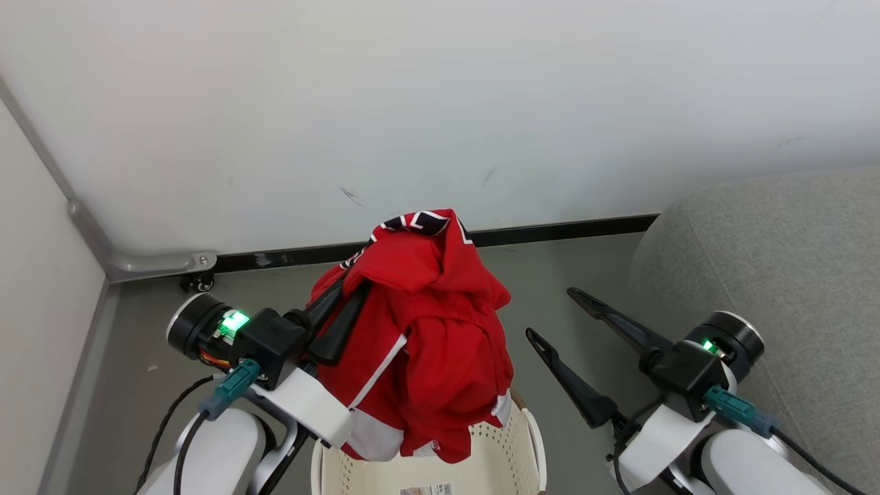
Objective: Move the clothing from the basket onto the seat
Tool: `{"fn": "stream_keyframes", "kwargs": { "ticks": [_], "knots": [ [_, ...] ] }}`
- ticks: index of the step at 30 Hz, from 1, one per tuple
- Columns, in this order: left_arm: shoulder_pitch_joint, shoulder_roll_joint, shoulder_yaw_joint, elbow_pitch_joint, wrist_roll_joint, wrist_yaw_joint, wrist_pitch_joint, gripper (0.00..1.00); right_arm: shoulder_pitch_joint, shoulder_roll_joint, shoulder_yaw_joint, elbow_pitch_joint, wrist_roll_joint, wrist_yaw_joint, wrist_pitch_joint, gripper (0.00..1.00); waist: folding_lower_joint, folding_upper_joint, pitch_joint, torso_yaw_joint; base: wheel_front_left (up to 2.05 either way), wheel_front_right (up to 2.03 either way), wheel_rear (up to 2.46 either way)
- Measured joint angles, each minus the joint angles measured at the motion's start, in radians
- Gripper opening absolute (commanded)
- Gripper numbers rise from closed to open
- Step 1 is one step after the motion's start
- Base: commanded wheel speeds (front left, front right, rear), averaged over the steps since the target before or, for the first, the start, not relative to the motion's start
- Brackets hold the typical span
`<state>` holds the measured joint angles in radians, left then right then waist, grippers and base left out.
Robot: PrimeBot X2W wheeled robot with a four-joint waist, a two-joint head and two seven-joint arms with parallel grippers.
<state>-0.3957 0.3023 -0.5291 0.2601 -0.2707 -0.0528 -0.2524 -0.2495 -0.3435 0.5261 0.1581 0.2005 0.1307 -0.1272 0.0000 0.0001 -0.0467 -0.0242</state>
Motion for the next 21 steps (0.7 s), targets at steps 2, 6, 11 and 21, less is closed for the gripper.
{"fn": "stream_keyframes", "kwargs": {
  "ticks": [2,6,11,21],
  "knots": [
    [0.000,-0.003,-0.006,-0.002,0.000,-0.001,0.000,0.00,-0.021,-0.008,0.031,-0.002,0.025,0.000,0.006,1.00,0.0000,0.0000,-0.004,0.000,0.00,0.00,0.00],
    [-0.006,-0.013,-0.019,-0.009,0.000,-0.010,0.001,0.00,-0.066,-0.025,0.080,0.002,0.054,0.000,0.021,1.00,0.0000,0.0000,-0.008,0.002,0.00,0.00,0.00],
    [-0.023,-0.024,-0.031,-0.015,0.000,-0.016,0.007,0.00,-0.112,-0.041,0.160,0.017,0.095,0.000,0.037,1.00,0.0000,0.0000,-0.009,0.010,0.00,0.00,0.00],
    [-0.042,-0.030,-0.044,-0.021,0.000,-0.027,0.022,0.00,-0.191,-0.076,0.281,0.056,0.111,0.000,0.057,1.00,0.0000,0.0000,-0.004,0.028,0.00,0.00,0.00]
  ]
}}
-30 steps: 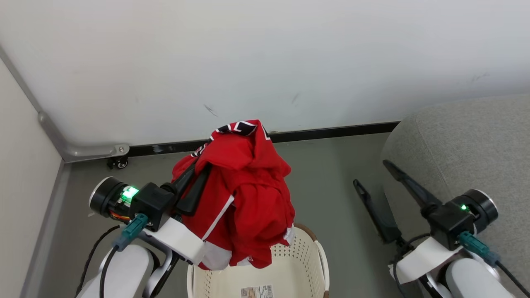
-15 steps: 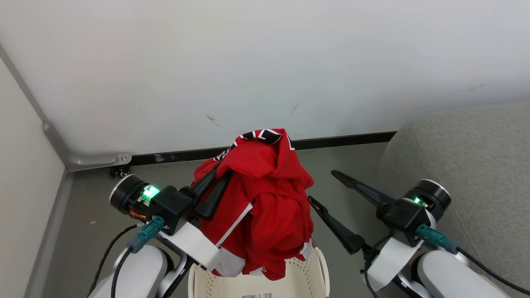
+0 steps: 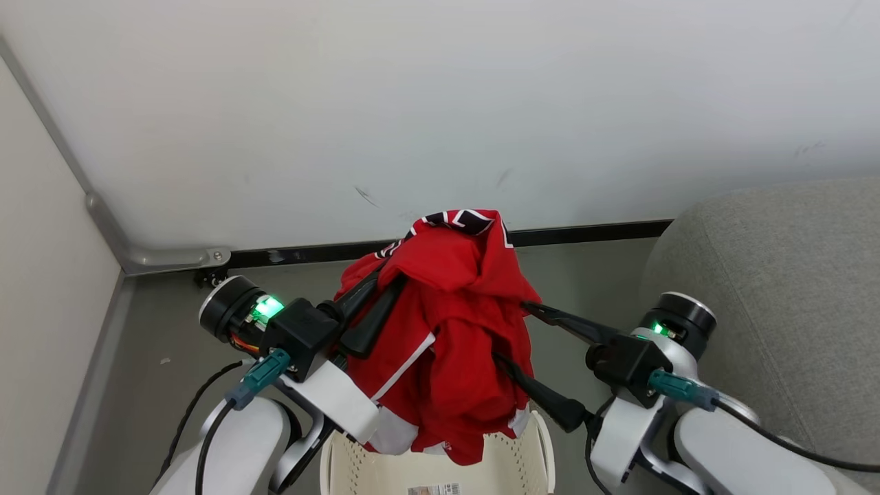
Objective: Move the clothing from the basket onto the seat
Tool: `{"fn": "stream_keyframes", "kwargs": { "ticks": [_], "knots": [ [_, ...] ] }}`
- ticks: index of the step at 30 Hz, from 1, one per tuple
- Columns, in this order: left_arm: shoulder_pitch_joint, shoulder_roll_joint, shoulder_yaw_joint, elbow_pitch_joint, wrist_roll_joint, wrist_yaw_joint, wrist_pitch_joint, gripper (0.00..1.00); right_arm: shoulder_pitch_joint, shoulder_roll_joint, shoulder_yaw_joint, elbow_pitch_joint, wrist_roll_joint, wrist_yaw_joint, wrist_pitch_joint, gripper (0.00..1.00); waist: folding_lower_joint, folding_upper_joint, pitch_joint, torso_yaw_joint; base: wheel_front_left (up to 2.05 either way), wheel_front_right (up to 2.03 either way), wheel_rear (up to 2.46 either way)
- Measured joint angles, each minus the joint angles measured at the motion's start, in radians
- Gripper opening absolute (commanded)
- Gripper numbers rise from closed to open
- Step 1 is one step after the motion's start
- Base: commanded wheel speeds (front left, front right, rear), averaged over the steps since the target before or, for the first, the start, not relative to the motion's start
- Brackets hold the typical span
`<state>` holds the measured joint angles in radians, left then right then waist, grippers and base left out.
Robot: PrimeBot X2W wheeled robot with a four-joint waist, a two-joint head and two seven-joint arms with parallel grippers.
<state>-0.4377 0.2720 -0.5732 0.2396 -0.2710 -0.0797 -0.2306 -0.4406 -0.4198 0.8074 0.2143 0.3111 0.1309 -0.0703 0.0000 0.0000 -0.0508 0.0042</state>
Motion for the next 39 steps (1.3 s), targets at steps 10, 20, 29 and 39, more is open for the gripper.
{"fn": "stream_keyframes", "kwargs": {
  "ticks": [10,20,29,39],
  "knots": [
    [-0.002,-0.005,-0.016,-0.004,0.000,-0.009,0.001,0.00,-0.094,-0.015,-0.019,0.045,-0.050,0.000,-0.050,1.00,0.0000,0.0000,0.003,0.011,0.00,0.00,0.00],
    [-0.019,-0.007,-0.055,-0.011,-0.002,-0.025,0.001,0.00,-0.156,0.009,0.017,0.103,-0.073,0.000,-0.086,1.00,0.0000,0.0000,0.003,0.014,0.00,0.00,0.00],
    [-0.026,-0.019,-0.078,-0.010,-0.003,-0.027,0.001,0.00,-0.217,0.038,0.090,0.161,-0.058,0.000,-0.089,0.64,0.0000,0.0000,0.004,0.027,0.00,0.00,0.00],
    [-0.026,-0.019,-0.076,0.015,-0.028,-0.035,0.000,0.00,-0.222,0.043,0.117,0.199,-0.022,0.000,-0.116,0.00,0.0000,0.0000,0.002,0.029,0.00,0.00,0.00]
  ]
}}
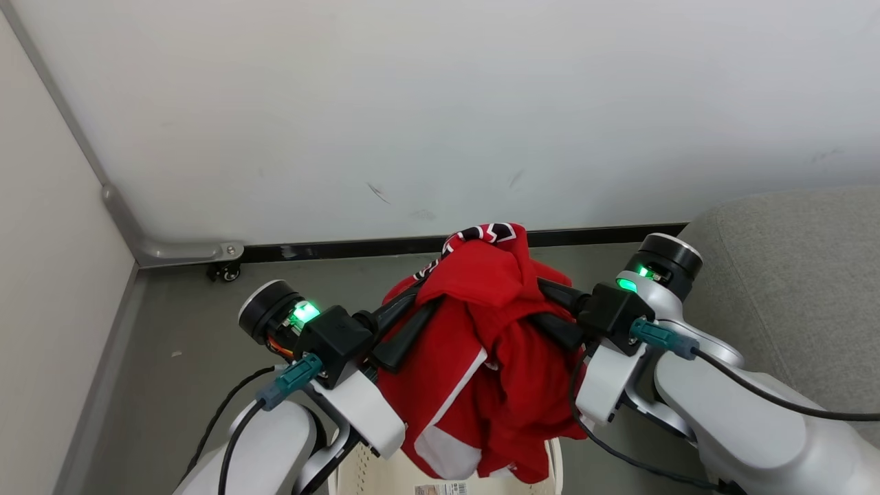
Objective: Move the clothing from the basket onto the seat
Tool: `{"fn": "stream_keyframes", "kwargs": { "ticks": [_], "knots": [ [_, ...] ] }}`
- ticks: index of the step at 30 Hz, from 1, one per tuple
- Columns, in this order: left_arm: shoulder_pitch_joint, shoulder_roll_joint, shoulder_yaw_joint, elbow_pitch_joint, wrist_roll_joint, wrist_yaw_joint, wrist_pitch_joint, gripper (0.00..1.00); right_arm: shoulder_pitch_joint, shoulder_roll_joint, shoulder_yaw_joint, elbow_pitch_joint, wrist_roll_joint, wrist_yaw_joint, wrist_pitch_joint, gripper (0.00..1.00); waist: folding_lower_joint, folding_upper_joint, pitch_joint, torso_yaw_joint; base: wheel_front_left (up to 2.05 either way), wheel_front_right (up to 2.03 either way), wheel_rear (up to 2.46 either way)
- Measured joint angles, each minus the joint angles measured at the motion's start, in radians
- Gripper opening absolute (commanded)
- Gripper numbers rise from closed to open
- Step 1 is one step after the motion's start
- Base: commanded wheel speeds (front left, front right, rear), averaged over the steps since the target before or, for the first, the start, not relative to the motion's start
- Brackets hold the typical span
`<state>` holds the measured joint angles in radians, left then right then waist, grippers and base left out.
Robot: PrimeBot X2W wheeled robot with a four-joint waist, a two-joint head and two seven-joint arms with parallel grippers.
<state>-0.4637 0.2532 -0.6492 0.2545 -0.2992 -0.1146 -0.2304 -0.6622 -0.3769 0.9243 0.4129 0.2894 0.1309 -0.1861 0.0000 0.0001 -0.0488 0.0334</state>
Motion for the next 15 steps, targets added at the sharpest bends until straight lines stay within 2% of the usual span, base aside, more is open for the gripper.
{"fn": "stream_keyframes", "kwargs": {
  "ticks": [15],
  "knots": [
    [0.022,-0.012,0.007,0.038,-0.040,-0.002,-0.003,0.00,0.011,0.006,-0.030,0.035,0.077,0.001,-0.026,0.00,0.0000,0.0000,0.001,-0.040,0.00,0.00,0.00]
  ]
}}
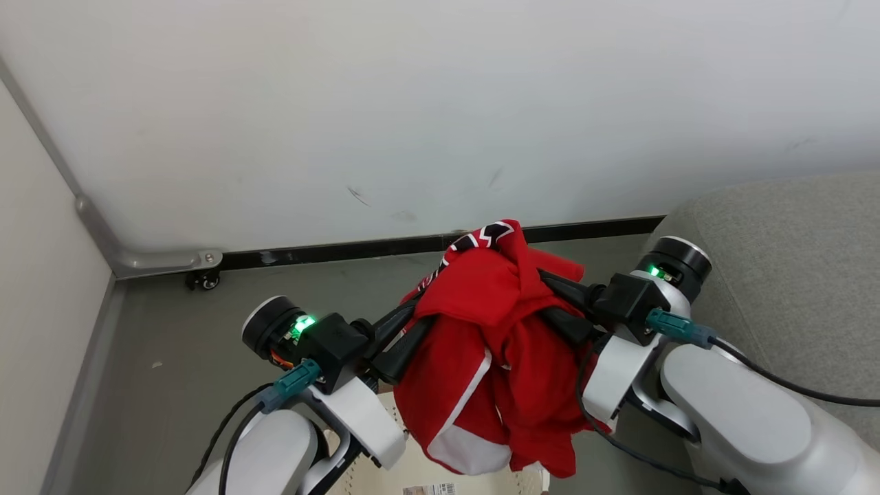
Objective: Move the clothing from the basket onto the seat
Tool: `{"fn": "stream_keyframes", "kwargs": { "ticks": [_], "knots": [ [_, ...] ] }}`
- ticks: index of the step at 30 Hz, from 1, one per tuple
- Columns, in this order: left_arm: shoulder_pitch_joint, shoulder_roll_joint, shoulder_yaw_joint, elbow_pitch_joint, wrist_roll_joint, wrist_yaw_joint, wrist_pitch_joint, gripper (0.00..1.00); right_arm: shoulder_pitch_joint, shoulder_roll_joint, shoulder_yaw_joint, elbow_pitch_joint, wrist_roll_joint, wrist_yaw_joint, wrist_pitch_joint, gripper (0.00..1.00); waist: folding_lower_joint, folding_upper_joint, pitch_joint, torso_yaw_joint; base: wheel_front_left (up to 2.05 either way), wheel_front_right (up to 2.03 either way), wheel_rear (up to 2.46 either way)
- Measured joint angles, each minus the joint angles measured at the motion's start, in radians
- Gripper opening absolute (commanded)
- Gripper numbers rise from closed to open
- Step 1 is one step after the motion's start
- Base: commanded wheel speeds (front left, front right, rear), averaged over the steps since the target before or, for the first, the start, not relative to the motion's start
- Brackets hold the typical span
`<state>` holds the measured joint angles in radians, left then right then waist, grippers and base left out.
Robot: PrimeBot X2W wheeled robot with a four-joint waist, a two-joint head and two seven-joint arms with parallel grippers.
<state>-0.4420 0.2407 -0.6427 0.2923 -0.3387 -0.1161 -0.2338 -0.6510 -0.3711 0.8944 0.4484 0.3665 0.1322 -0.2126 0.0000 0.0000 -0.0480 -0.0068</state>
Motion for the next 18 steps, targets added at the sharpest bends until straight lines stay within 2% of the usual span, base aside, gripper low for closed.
{"fn": "stream_keyframes", "kwargs": {
  "ticks": [3,5,7,9,11,18],
  "knots": [
    [0.006,-0.003,0.002,0.006,-0.003,-0.004,0.000,0.02,0.008,0.001,-0.002,0.004,0.010,0.000,0.000,0.00,0.0000,0.0000,0.002,-0.010,0.00,0.00,0.00],
    [0.006,-0.003,0.004,0.009,-0.006,-0.004,-0.001,0.15,0.012,0.001,-0.002,0.005,0.012,0.001,-0.005,0.00,0.0000,0.0000,0.004,-0.016,0.00,0.00,0.00],
    [0.006,-0.004,0.005,0.012,-0.010,-0.005,-0.004,0.38,0.012,0.001,-0.002,0.006,0.014,0.001,-0.007,0.00,0.0000,0.0000,0.006,-0.022,0.00,0.00,0.00],
    [0.006,-0.005,0.006,0.013,-0.013,-0.005,-0.004,0.49,0.012,0.001,-0.002,0.007,0.019,0.001,-0.008,0.00,0.0000,0.0000,0.008,-0.027,0.00,0.00,0.00],
    [0.006,-0.009,0.007,0.014,-0.021,-0.007,-0.004,1.00,0.012,0.000,-0.006,0.010,0.031,0.001,-0.009,0.00,0.0000,0.0000,0.012,-0.034,0.00,0.00,0.00],
    [0.006,0.022,0.031,0.019,-0.029,-0.007,-0.006,1.00,0.012,-0.047,-0.042,0.042,0.040,0.000,-0.015,0.00,0.0000,0.0000,0.023,-0.044,0.00,0.00,0.00]
  ]
}}
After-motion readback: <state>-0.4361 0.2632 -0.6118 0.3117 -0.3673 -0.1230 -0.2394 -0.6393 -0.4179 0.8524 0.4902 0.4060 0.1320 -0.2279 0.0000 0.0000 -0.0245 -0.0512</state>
